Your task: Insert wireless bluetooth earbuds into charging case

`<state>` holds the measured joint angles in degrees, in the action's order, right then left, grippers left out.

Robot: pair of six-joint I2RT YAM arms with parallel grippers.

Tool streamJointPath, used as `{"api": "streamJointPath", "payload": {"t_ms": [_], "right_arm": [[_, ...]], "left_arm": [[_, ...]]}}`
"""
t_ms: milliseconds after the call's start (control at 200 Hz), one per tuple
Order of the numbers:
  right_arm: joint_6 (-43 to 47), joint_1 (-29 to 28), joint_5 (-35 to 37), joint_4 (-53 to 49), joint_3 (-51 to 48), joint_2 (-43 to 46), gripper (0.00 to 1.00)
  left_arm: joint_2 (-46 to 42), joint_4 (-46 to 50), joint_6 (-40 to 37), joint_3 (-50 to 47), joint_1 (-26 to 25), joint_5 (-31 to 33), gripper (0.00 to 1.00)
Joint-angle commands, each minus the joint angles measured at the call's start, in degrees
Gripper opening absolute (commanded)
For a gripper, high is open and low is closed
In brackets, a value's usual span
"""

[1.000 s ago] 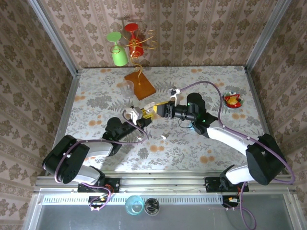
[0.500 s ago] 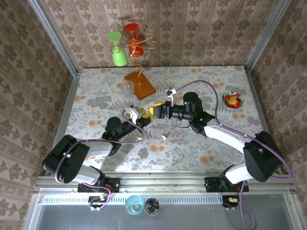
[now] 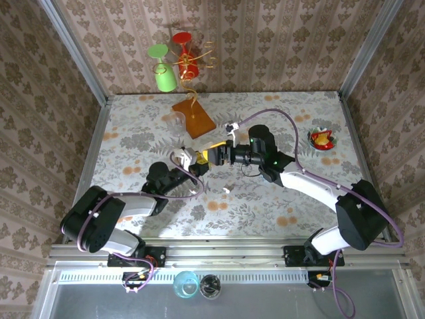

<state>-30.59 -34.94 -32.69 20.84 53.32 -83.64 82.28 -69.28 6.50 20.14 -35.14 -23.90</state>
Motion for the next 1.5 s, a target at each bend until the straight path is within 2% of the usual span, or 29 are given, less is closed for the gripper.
{"api": "streamJointPath", "payload": {"t_ms": [0, 215, 325, 410, 495, 625, 890, 1085, 1235, 1430, 1495], "right_arm": [[1.62, 0.08, 0.55, -1.3, 0.88, 1.92, 0.69], [2.79, 0.17, 4.47, -0.54, -1.55, 7.72, 0.73], [4.91, 0.22, 7.47, -6.32, 0.61, 7.69, 0.72], [6.52, 0.22, 9.06, -11.84, 2.92, 6.96, 0.72], [8.05, 0.22, 10.17, -16.76, 5.45, 6.29, 0.71], [11.45, 0.2, 6.85, -24.78, 10.01, 4.27, 0.68], [13.53, 0.65, -2.01, -24.38, 10.88, 0.0, 0.68], [13.98, 1.08, -7.24, -23.8, 10.44, -2.13, 0.66], [13.87, 1.1, -11.38, -21.8, 9.26, -2.17, 0.57], [14.81, 1.19, -12.79, -20.91, 8.16, -0.96, 0.52], [15.59, 1.23, -13.97, -22.06, 8.75, -1.12, 0.51]], "left_arm": [[0.12, -4.18, -0.74, 0.52, -0.11, -2.12, 0.0], [-0.47, -4.14, -3.61, -1.01, 1.46, -3.9, 0.0], [0.34, -4.14, -7.79, -1.77, 3.15, -10.04, 0.0], [0.97, -4.59, -8.31, -1.86, 5.64, -16.57, 0.0], [0.57, -4.51, -9.93, -2.04, 6.84, -20.35, 0.0], [-0.38, -4.35, -10.63, -1.85, 7.87, -24.99, 0.01], [-0.09, -4.33, -8.15, -0.29, 7.94, -33.02, 0.01], [-0.87, -4.31, -7.64, -0.43, 7.97, -31.87, 0.01], [-0.7, -4.28, -7.3, -0.96, 8.45, -28.57, 0.0], [-0.98, -4.33, -6.51, -1.24, 8.6, -26.73, 0.0], [-1.05, -4.29, -6.24, -1.33, 10.41, -26.64, 0.0]]}}
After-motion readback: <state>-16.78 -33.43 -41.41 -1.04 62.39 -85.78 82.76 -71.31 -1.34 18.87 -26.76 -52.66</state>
